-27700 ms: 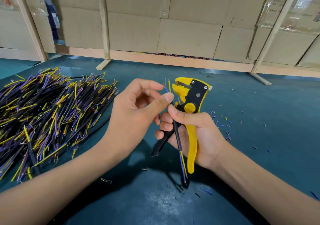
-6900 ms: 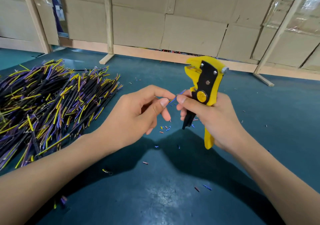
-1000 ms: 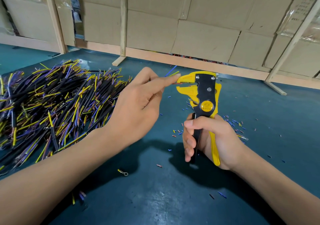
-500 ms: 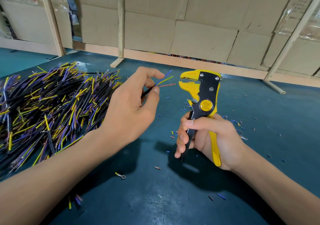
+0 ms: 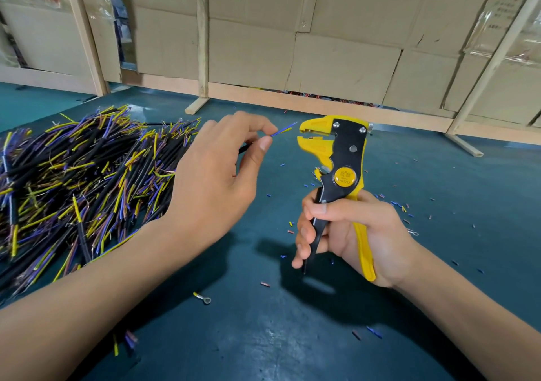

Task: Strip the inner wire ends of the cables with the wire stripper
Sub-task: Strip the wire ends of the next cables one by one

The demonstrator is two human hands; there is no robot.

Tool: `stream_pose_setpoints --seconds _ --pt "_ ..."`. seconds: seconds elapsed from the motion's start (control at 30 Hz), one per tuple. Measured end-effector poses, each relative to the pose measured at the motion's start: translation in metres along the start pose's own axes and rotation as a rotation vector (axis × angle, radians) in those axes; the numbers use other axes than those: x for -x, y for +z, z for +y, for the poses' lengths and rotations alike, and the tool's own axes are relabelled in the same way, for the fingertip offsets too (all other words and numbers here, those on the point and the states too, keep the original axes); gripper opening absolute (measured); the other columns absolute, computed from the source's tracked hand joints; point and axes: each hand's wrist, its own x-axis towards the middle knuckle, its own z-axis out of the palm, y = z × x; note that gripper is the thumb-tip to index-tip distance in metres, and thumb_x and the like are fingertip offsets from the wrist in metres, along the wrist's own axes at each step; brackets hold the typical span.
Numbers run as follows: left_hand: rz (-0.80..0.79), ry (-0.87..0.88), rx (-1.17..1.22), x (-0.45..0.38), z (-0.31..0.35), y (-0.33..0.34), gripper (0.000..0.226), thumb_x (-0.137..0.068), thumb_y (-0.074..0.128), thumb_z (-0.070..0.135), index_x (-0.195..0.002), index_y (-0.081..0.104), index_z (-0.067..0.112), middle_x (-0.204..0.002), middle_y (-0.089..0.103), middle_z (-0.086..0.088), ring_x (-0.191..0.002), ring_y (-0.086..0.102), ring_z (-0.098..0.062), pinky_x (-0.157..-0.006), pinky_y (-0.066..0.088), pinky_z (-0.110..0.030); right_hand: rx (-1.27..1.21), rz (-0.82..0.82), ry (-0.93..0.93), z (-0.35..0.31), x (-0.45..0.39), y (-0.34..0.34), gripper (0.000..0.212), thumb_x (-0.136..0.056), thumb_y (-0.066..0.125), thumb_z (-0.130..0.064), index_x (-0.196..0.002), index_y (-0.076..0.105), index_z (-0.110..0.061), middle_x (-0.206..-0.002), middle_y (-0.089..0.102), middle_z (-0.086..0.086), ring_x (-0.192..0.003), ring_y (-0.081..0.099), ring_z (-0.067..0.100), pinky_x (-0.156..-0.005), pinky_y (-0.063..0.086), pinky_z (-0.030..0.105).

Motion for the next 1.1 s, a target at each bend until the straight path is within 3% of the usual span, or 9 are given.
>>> stream_pose_setpoints --seconds 0.2,0.47,0.63,1.1 --pt "0.016 0.11 -0.012 -0.0016 -0.0044 -0.0005 0.019 -0.104 0.049 0.019 -0.116 0.061 0.027 -0.093 0.059 0.005 -0.087 0.053 -0.024 -0.074 0.045 -0.047 0.015 0.008 0.004 0.0015 -0.0006 0.0004 0.011 -0.087 0.058 -0.006 -0.077 0.057 -0.002 -0.069 0.055 0.019 -0.06 0.058 0.034 -0.065 0.055 0.053" --pt "0.021 0.137 0.025 -0.0017 -0.006 0.0006 0.022 -0.103 0.047 0.012 -0.114 0.064 0.022 -0.093 0.055 0.007 -0.087 0.054 -0.021 -0.076 0.046 -0.045 0.001 -0.004 0.015 0.0017 -0.0001 0.0004 0.013 -0.082 0.066 -0.012 -0.079 0.058 -0.002 -0.07 0.056 0.02 -0.061 0.059 0.035 -0.066 0.055 0.054" --pt "0.038 0.12 0.016 -0.0031 -0.0062 -0.0008 0.02 -0.104 0.048 0.014 -0.113 0.065 0.019 -0.092 0.055 0.005 -0.085 0.054 -0.026 -0.074 0.046 -0.048 0.033 -0.009 0.015 0.0028 0.0001 0.0003 0.009 -0.087 0.06 -0.007 -0.079 0.056 -0.002 -0.07 0.055 0.02 -0.061 0.058 0.036 -0.067 0.055 0.055" --pt "0.069 0.072 0.134 0.0002 -0.0026 0.0039 0.019 -0.103 0.05 0.009 -0.112 0.066 0.014 -0.092 0.057 0.004 -0.086 0.056 -0.02 -0.075 0.046 -0.036 -0.015 -0.051 0.005 0.0015 0.0012 0.001 0.014 -0.081 0.065 -0.011 -0.085 0.057 0.0 -0.07 0.056 0.02 -0.062 0.059 0.035 -0.066 0.055 0.053"
